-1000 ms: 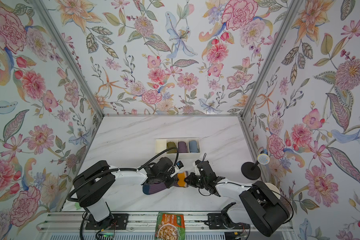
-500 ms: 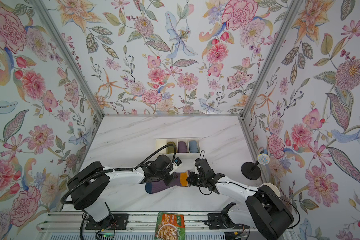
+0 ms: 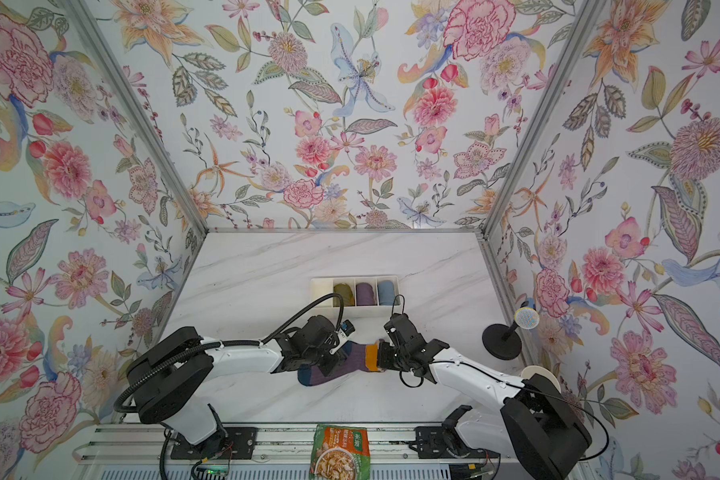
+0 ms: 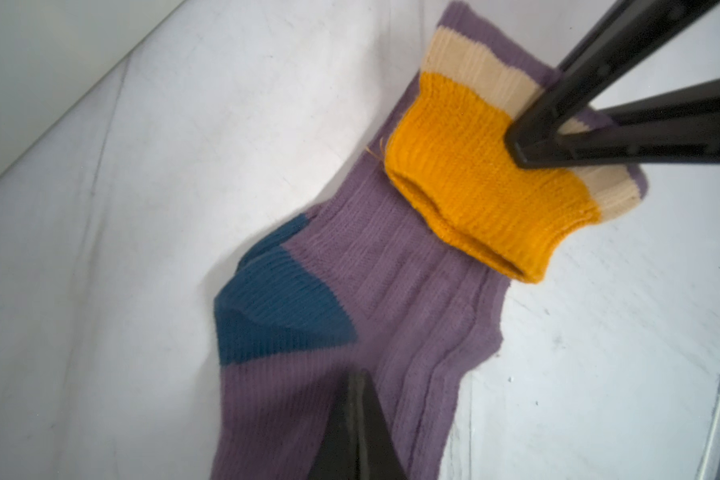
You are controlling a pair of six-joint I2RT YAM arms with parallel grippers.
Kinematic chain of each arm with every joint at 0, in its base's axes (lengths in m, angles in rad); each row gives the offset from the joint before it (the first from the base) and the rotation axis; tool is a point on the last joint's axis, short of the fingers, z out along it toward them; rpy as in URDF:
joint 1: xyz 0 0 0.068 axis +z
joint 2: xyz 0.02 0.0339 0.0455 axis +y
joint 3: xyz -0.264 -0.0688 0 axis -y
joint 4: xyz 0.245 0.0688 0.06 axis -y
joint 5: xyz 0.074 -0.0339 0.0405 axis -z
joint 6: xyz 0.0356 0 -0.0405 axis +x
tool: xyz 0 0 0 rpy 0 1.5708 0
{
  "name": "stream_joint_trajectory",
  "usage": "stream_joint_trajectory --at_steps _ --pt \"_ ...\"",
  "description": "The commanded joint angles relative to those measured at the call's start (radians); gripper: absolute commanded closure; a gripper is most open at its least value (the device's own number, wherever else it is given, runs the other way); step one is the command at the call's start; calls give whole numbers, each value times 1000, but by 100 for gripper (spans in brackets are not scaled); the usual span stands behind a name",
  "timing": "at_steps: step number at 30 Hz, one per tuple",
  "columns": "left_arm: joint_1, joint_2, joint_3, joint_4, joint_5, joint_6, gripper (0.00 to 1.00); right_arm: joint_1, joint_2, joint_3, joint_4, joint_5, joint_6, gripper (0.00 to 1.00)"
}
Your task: Roll the socks
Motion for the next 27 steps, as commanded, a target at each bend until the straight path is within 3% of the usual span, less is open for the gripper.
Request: stream_joint_trajectory --at_steps 1,12,27 --pt "15 2 -14 6 -14 -16 100 19 3 48 -98 81 -32 99" --pt "51 -192 -32 -11 26 -33 100 86 101 163 -252 246 -52 99" --pt "128 -299 -115 -24 21 -39 100 179 190 270 -378 418 -44 99"
